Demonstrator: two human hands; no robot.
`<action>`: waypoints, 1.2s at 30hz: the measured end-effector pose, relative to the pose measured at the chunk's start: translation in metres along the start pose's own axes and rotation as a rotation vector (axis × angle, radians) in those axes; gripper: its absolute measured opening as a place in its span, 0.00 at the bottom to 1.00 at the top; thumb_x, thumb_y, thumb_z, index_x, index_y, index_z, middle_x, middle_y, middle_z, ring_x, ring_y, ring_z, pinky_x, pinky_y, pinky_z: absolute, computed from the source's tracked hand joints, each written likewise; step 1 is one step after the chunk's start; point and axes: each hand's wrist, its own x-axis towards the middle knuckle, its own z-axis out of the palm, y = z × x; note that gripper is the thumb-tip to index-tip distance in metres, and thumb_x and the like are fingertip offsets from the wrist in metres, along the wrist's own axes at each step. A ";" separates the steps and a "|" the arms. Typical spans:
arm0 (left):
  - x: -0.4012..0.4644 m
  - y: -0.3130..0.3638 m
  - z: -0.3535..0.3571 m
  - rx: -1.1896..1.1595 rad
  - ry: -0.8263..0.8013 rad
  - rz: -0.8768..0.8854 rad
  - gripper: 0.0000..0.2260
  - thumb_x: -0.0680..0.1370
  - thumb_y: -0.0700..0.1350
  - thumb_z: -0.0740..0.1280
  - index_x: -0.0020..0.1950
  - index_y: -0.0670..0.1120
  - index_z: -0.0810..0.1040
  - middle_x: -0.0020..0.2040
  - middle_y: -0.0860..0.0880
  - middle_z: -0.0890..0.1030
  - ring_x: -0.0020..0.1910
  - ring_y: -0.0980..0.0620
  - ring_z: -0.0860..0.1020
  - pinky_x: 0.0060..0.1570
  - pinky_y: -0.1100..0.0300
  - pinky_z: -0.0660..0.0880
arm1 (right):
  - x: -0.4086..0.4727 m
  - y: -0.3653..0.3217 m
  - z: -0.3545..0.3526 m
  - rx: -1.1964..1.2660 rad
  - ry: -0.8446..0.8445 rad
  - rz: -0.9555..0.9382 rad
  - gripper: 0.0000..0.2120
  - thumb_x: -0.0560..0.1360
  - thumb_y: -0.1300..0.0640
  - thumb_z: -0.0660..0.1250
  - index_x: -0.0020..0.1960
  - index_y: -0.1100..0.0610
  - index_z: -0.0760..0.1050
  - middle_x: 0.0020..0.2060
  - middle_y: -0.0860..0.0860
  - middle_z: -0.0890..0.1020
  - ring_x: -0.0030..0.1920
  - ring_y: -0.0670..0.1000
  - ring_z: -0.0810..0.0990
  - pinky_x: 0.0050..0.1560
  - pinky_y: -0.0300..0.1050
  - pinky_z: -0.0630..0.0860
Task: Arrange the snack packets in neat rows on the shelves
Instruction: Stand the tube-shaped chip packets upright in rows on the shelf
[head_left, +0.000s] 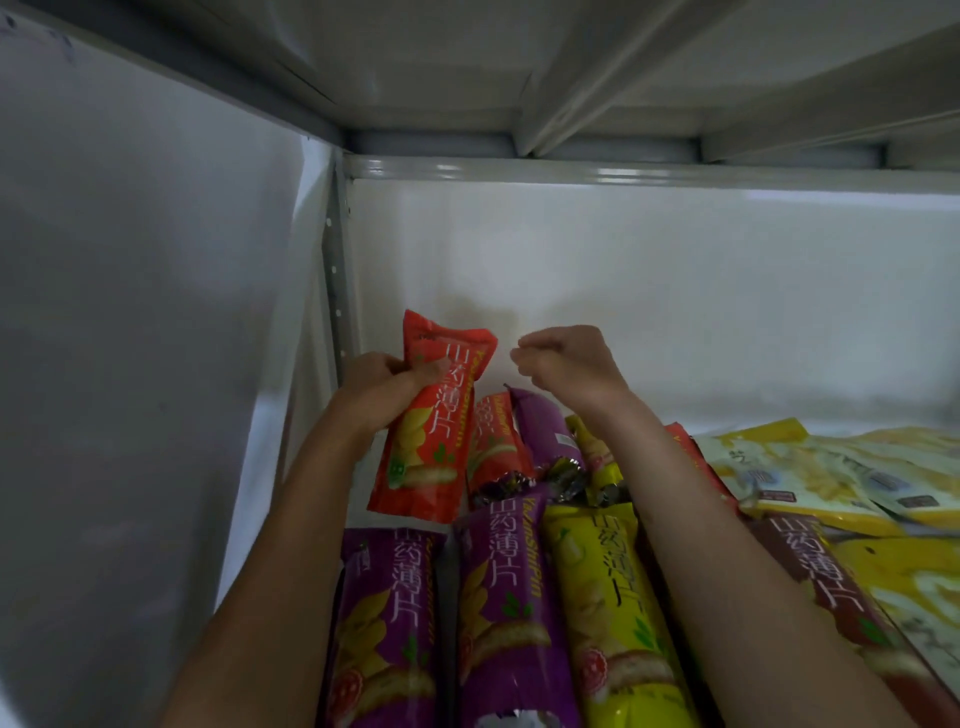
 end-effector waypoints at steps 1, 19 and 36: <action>0.005 -0.006 0.001 0.017 0.002 -0.040 0.17 0.75 0.58 0.77 0.52 0.46 0.84 0.48 0.46 0.89 0.45 0.47 0.88 0.56 0.48 0.83 | 0.001 0.002 -0.001 -0.048 -0.031 -0.004 0.10 0.76 0.57 0.75 0.56 0.59 0.86 0.50 0.53 0.87 0.54 0.53 0.85 0.60 0.53 0.82; 0.045 -0.069 0.029 0.469 0.097 -0.183 0.35 0.84 0.65 0.59 0.76 0.36 0.71 0.74 0.35 0.74 0.70 0.36 0.75 0.71 0.48 0.72 | 0.013 0.046 0.044 -0.714 -0.307 0.061 0.10 0.73 0.55 0.73 0.44 0.64 0.81 0.40 0.57 0.79 0.42 0.56 0.80 0.38 0.47 0.80; 0.056 -0.057 0.061 1.185 -0.181 0.169 0.28 0.88 0.59 0.50 0.63 0.38 0.80 0.63 0.36 0.78 0.61 0.37 0.78 0.63 0.43 0.75 | 0.009 0.032 0.054 -0.756 -0.325 0.090 0.34 0.80 0.40 0.68 0.73 0.64 0.68 0.70 0.61 0.74 0.70 0.61 0.74 0.63 0.50 0.74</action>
